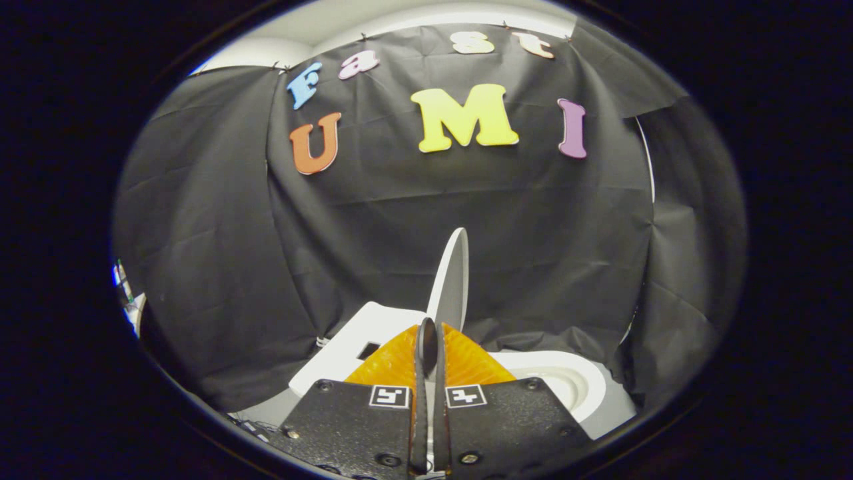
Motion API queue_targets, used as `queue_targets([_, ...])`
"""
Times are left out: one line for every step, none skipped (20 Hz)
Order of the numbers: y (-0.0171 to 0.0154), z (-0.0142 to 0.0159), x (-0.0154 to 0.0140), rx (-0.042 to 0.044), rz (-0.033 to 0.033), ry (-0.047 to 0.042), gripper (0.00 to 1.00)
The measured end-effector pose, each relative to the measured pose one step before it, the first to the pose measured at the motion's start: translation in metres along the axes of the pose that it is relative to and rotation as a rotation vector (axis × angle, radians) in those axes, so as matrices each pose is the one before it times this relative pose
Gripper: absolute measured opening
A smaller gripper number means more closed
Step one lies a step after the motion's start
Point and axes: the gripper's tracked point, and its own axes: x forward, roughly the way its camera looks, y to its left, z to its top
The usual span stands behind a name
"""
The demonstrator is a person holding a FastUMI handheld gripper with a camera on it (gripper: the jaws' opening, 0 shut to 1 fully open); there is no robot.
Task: Open the toilet lid.
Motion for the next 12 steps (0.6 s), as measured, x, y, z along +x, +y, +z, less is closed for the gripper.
queue_targets([0.00606,0.00026,0.00212,-0.00681,0.00260,-0.00145,0.07])
queue_targets([0.00483,-0.00068,0.00182,-0.00642,0.00311,-0.00108,0.07])
queue_targets([0.00602,0.00078,0.00174,-0.00705,0.00625,-0.00368,0.07])
queue_targets([0.00726,-0.00014,0.00237,-0.00458,0.01009,-0.00325,0.07])
queue_targets([0.00785,0.00041,0.00250,-0.01672,0.00768,-0.00235,0.07])
queue_targets([0.00832,-0.00126,0.00222,-0.02541,0.00525,0.00172,0.07])
queue_targets([0.00718,-0.00040,0.00275,-0.02861,-0.00158,-0.00036,0.07])
queue_targets([0.00772,-0.00093,0.00228,-0.03235,-0.00264,-0.00178,0.07])
queue_targets([0.00578,0.00055,0.00081,-0.03817,-0.00661,-0.00283,0.07])
queue_targets([0.00449,-0.00143,0.00243,-0.03697,-0.00794,-0.00444,0.09])
queue_targets([0.00220,-0.00092,0.00059,-0.03538,-0.01160,-0.00356,0.11])
queue_targets([0.00252,-0.00166,0.00165,-0.03386,-0.00282,-0.00538,0.21])
